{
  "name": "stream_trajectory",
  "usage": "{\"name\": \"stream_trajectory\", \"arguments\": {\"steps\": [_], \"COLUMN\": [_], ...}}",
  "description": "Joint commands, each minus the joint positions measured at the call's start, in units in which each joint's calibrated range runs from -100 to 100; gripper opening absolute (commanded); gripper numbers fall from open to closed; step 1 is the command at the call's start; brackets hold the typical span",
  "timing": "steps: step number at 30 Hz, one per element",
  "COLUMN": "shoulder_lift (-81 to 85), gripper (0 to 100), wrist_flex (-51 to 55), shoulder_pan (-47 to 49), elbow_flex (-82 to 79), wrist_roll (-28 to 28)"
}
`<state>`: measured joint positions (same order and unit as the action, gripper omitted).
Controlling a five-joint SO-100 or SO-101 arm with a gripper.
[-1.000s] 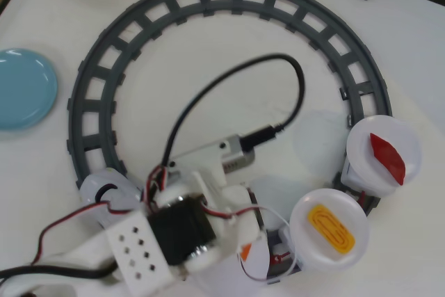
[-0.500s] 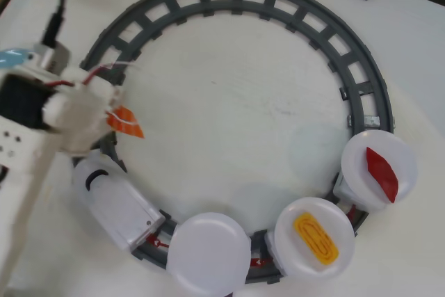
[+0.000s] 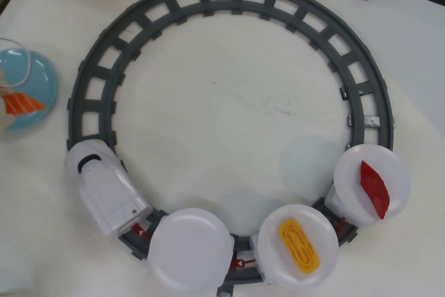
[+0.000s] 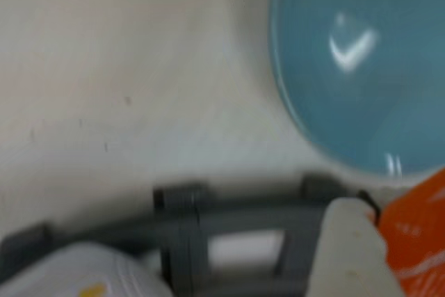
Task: Pick up the sushi from the Shinkansen and put it on the blue dish
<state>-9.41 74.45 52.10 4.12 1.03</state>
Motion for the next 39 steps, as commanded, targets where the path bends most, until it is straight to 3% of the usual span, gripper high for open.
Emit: {"name": "stream_trajectory", "arguments": {"steps": [1,16,23,30,39], "shoulder_lift": [-4.7,-27.0,-33.1,-33.4,-33.2], "gripper": [3,3,3,19,20], "wrist_flex": [-0.7,4.3,4.4,4.4,11.3], "shoulder_pan": [2.2,2.7,2.8,3.7,3.8], "elbow_flex": [4.7,38.4,43.5,43.6,51.9], "wrist_roll": [0.3,0.3,0.0,0.0,-0.2]}}
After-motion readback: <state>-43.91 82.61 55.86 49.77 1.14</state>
